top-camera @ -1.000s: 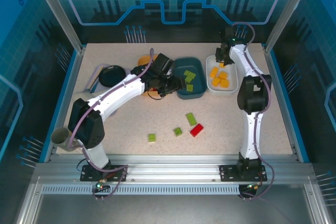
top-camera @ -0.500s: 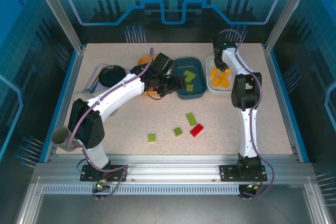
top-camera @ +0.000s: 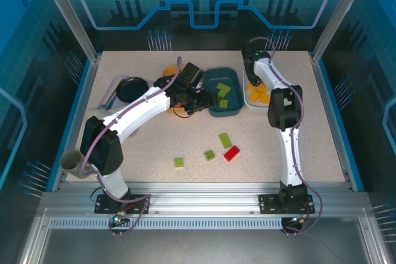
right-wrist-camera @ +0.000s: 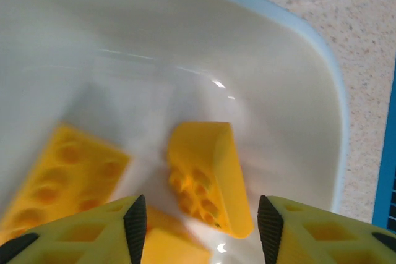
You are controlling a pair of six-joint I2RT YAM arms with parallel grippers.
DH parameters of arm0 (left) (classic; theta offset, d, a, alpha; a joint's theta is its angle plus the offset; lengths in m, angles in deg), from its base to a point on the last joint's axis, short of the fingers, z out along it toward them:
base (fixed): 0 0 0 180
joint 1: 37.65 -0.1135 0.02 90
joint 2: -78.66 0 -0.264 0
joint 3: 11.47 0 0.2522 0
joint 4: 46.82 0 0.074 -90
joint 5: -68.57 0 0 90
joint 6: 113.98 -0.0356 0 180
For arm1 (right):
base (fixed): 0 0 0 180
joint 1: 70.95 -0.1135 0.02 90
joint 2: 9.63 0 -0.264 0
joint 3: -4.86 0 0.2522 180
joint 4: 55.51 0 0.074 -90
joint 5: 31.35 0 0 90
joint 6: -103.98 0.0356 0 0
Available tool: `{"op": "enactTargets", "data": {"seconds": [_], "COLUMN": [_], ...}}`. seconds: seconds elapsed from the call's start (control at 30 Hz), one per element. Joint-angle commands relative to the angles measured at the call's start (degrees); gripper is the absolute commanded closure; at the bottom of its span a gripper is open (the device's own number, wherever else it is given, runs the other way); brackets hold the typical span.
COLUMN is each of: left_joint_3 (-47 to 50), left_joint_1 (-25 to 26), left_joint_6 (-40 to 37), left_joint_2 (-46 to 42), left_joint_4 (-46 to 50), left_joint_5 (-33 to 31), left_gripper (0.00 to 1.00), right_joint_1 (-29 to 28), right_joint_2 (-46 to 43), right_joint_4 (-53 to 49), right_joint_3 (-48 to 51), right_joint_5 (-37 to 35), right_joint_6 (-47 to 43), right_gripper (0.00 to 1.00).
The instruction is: Sort the legos into containers by color
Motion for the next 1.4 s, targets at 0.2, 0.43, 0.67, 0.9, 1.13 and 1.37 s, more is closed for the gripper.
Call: {"op": "enactTargets", "data": {"seconds": [0.2,0.43,0.67,0.9,1.13,1.37], "left_joint_3": [2.2,5.0,6.9,8.7,10.2,10.9], "left_joint_1": [0.5,0.8,3.4,6.3,7.2,7.5], "left_joint_6": [-2.7,-1.7,0.5,0.8,-1.9,-6.1], "left_joint_2": [-0.8,-1.5,-2.2,-3.2,-4.4,-5.1], "left_joint_4": [1.8,2.4,5.5,7.5,10.9,14.1], "left_joint_5": [0.8,-1.3,-5.3,-6.8,-7.0,-5.5], "left_gripper": [0.30,0.30,0.30,0.30,0.30,0.30], "right_joint_1": [-6.4,-14.8,-21.8,-23.7,-23.8,-23.8], "right_joint_2": [-15.5,-34.3,-50.1,-64.6,-74.2,-82.1], "right_joint_4": [-4.7,-1.4,-0.1,2.9,3.4,0.3], "right_joint_3": [4.0,23.3,40.0,53.6,64.3,71.0], "right_joint_5": [5.4,10.8,21.7,31.6,39.2,41.4], "right_joint_6": [7.6,14.1,21.8,26.8,31.4,33.6], "right_gripper": [0.40,0.40,0.40,0.40,0.39,0.38]}}
